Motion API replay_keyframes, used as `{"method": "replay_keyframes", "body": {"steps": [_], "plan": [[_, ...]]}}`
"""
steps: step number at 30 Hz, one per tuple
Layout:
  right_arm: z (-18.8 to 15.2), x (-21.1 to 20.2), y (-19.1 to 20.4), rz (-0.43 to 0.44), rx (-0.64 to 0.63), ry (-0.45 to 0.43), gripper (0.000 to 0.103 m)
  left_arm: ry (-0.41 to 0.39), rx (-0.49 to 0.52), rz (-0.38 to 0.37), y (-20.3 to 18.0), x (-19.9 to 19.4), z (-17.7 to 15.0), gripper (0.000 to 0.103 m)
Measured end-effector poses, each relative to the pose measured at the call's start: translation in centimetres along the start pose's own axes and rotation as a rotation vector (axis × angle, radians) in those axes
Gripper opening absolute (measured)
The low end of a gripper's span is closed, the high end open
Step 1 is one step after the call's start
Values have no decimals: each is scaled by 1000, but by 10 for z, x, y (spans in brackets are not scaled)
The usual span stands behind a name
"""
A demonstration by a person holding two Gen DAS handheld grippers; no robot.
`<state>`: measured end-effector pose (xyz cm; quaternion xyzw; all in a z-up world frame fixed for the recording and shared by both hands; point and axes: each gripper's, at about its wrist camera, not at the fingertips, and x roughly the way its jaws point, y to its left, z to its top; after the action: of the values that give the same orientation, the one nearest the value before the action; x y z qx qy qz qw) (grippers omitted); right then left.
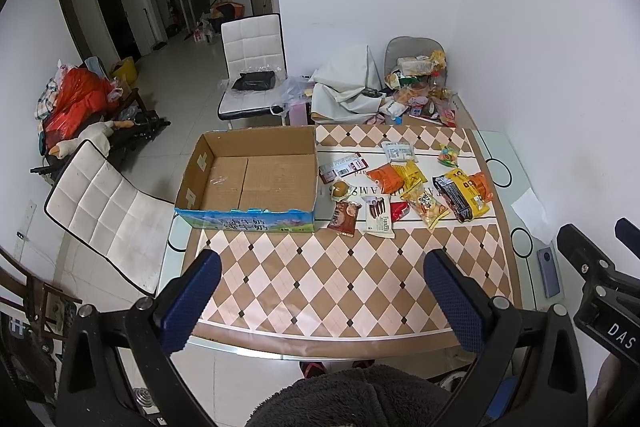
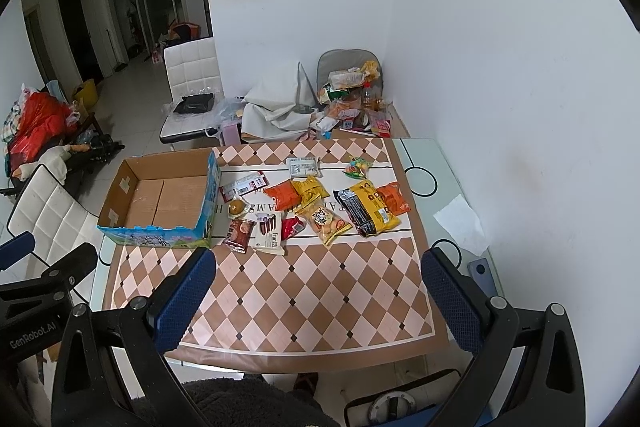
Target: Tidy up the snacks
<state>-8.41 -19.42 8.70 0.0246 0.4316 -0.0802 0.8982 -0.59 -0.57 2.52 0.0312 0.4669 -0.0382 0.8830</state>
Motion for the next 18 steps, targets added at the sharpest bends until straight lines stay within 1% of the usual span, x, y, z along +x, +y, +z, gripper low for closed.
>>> {"method": "replay_keyframes", "body": {"steps": [18], "plan": [[-1, -1, 3, 3, 2, -3, 103, -1, -1, 0, 0, 0, -4, 103]]}}
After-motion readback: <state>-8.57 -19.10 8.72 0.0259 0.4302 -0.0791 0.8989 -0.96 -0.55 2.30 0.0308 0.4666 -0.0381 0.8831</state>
